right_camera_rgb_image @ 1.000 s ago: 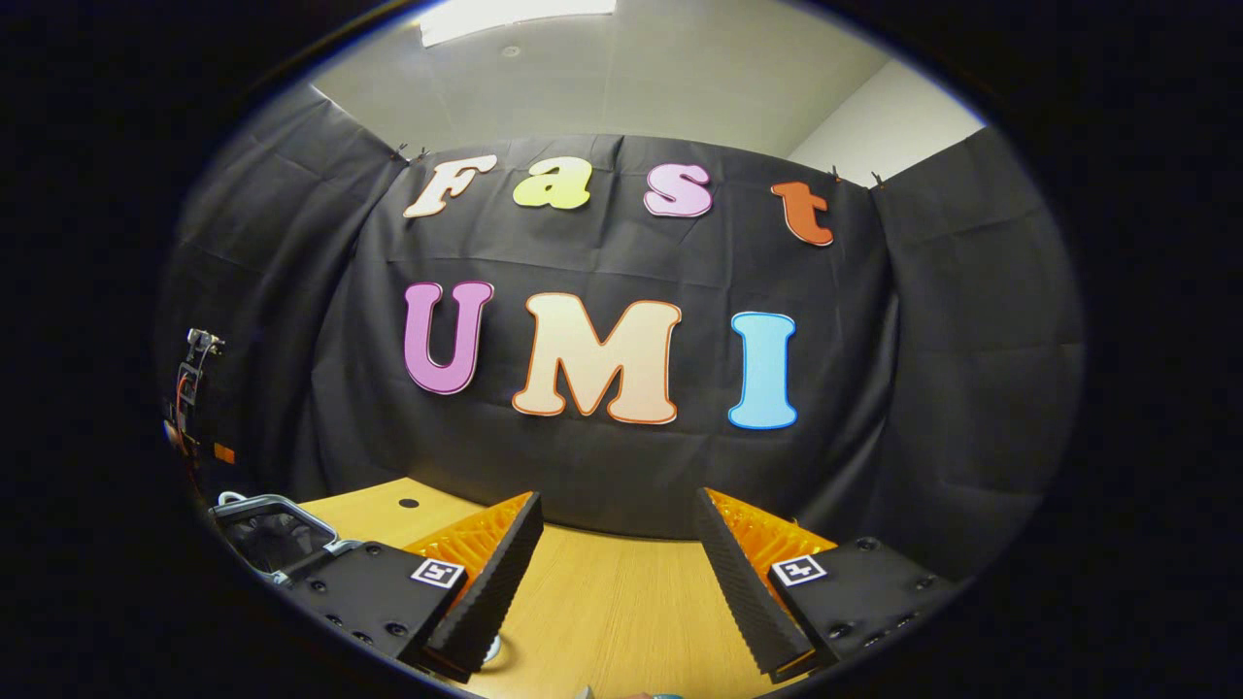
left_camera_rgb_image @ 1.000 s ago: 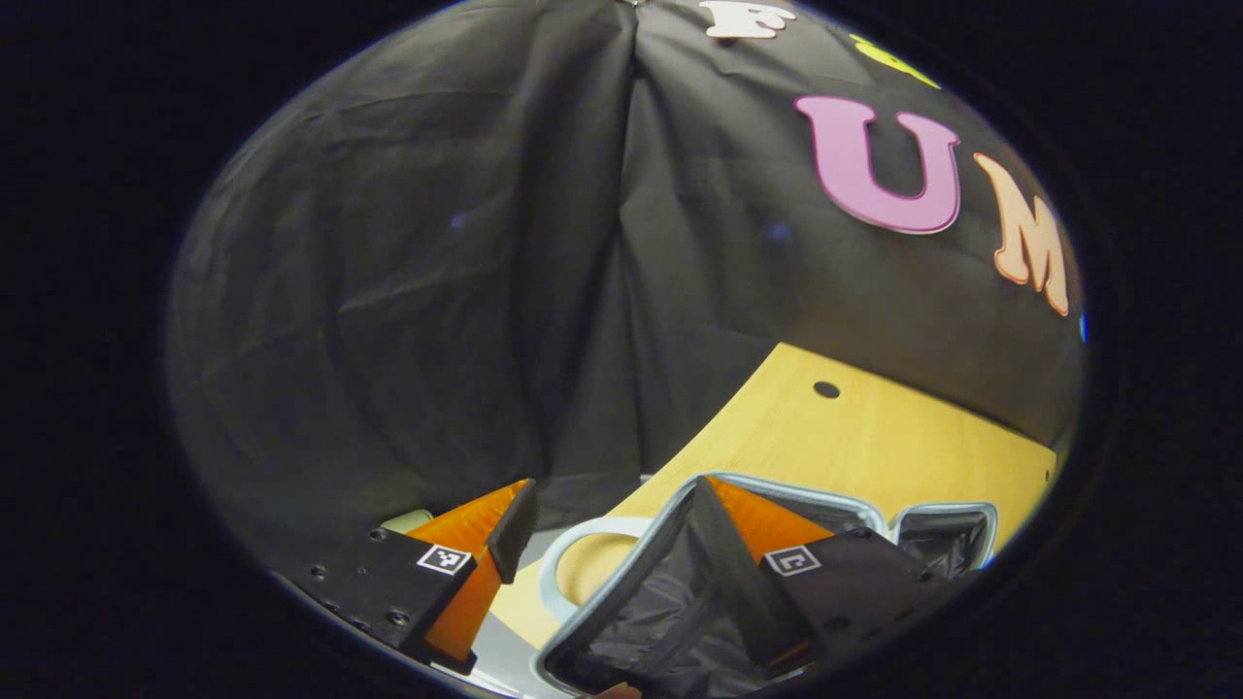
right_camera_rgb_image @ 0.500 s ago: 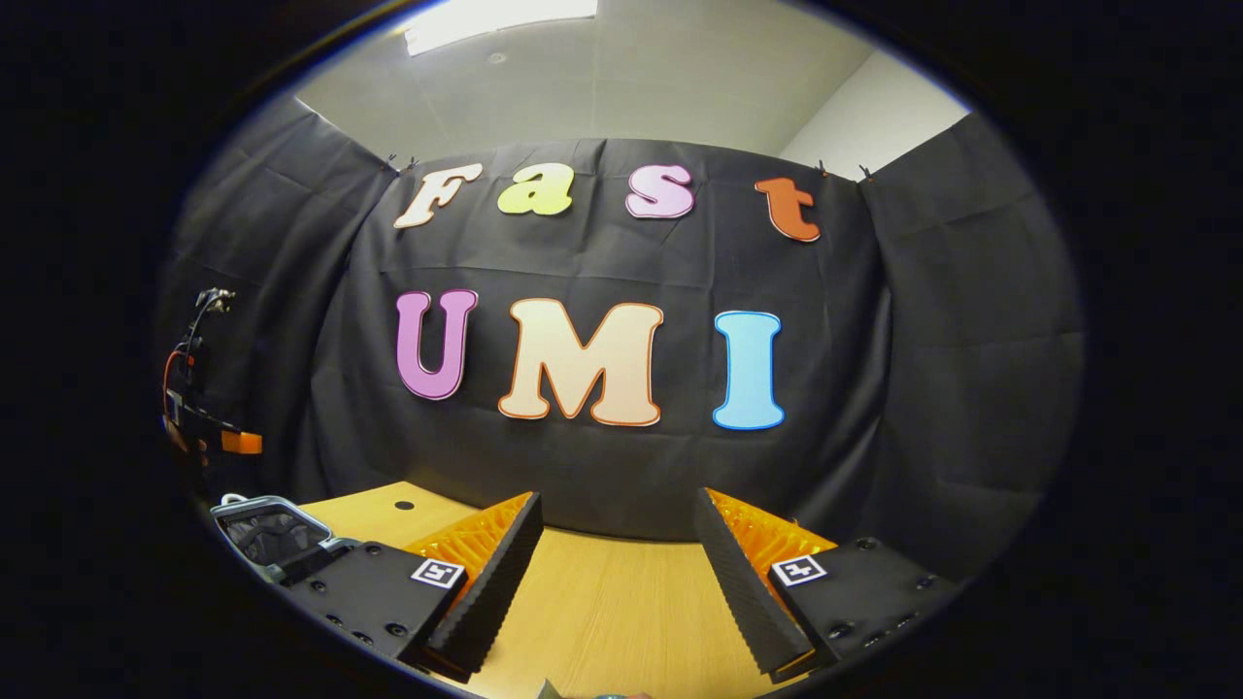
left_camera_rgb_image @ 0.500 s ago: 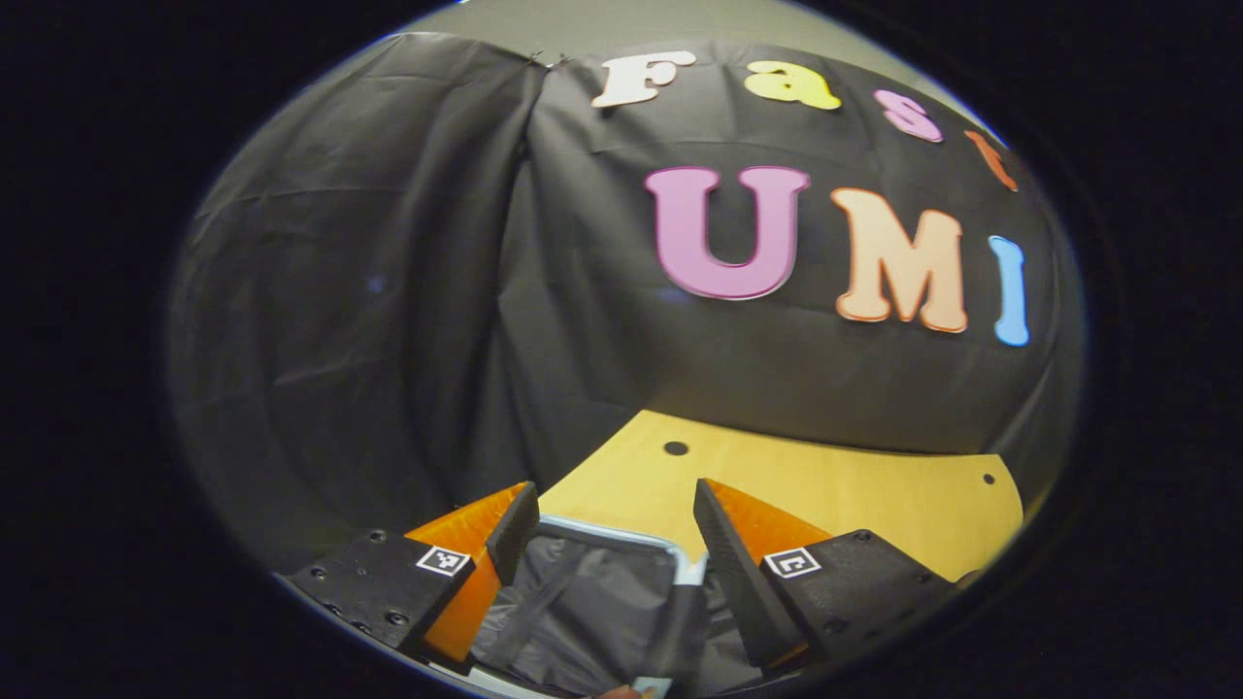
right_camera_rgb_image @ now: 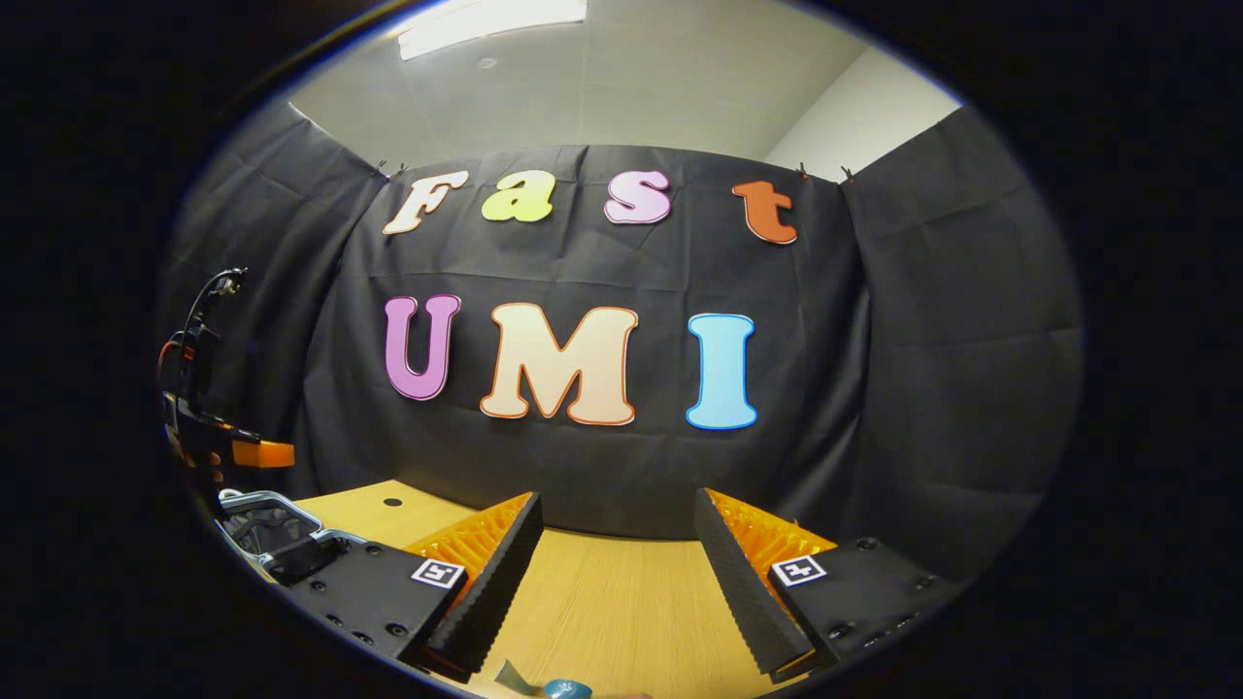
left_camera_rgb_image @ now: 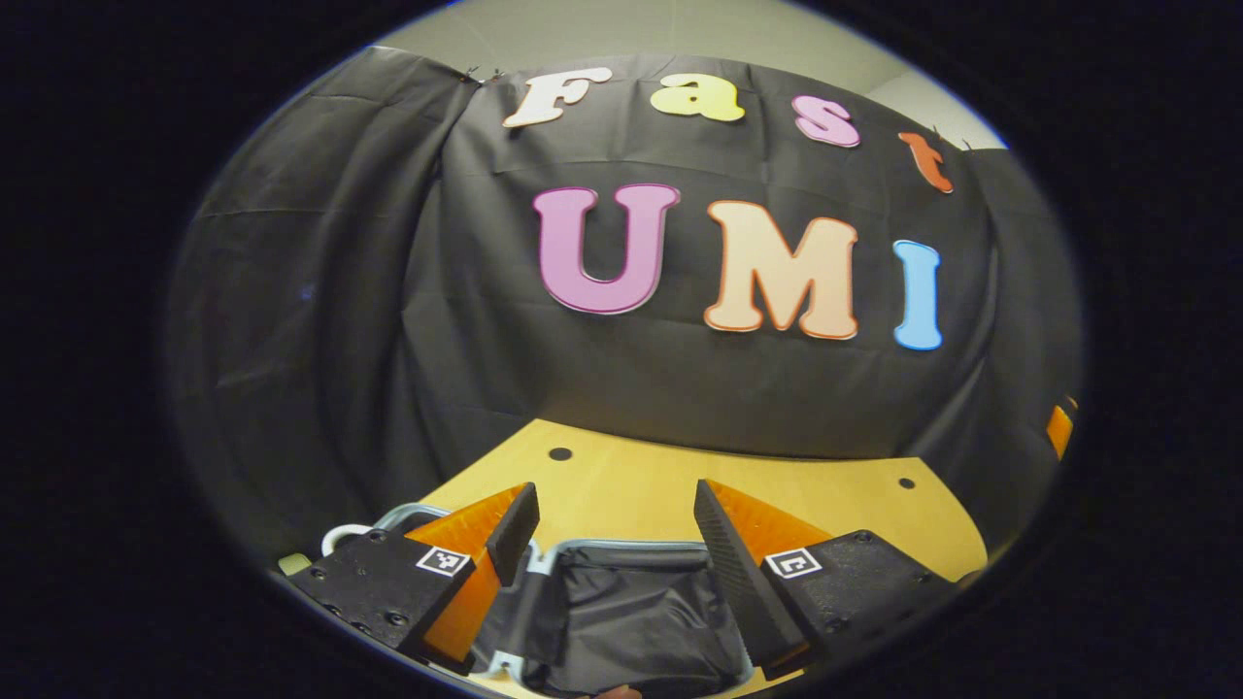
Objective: First open the suitcase, pack the skin care products into it, and then close the suitcase.
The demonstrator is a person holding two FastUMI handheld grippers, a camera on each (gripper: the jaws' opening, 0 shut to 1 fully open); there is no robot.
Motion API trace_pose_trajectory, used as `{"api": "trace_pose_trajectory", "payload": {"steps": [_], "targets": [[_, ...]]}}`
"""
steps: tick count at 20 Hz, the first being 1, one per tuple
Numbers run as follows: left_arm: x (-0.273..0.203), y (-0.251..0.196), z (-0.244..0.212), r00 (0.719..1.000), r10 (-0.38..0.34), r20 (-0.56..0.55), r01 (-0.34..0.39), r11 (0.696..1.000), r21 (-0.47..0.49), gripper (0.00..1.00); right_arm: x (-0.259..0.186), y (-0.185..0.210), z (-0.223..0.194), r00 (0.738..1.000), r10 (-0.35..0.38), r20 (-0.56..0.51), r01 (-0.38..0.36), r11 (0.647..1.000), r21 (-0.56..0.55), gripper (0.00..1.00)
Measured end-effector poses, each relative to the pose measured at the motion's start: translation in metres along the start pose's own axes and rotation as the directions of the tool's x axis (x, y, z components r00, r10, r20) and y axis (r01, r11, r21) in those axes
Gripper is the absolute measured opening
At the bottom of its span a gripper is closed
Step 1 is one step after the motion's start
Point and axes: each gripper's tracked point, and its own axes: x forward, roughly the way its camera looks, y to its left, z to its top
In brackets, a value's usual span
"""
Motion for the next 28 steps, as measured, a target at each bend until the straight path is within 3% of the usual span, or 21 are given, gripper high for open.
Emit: {"api": "trace_pose_trajectory", "payload": {"steps": [7,15,24,28], "targets": [[-0.015,-0.106,-0.037,0.983,-0.168,-0.078,0.171,0.985,0.029,0.94,-0.01,-0.021,-0.009,1.0,0.016,-0.014,-0.016,1.0,0.017,0.98],[-0.03,-0.204,-0.11,0.924,-0.312,-0.22,0.331,0.942,0.054,0.94,-0.025,-0.051,-0.012,1.0,0.023,-0.02,-0.023,0.999,0.029,0.98],[-0.04,-0.263,-0.189,0.849,-0.365,-0.382,0.402,0.915,0.019,0.95,-0.04,-0.1,-0.029,0.998,-0.005,-0.059,0.007,1.0,0.028,0.98],[-0.04,-0.268,-0.227,0.822,-0.351,-0.448,0.394,0.919,0.002,0.94,-0.039,-0.113,-0.034,0.997,-0.018,-0.074,0.02,0.999,0.025,0.98]]}}
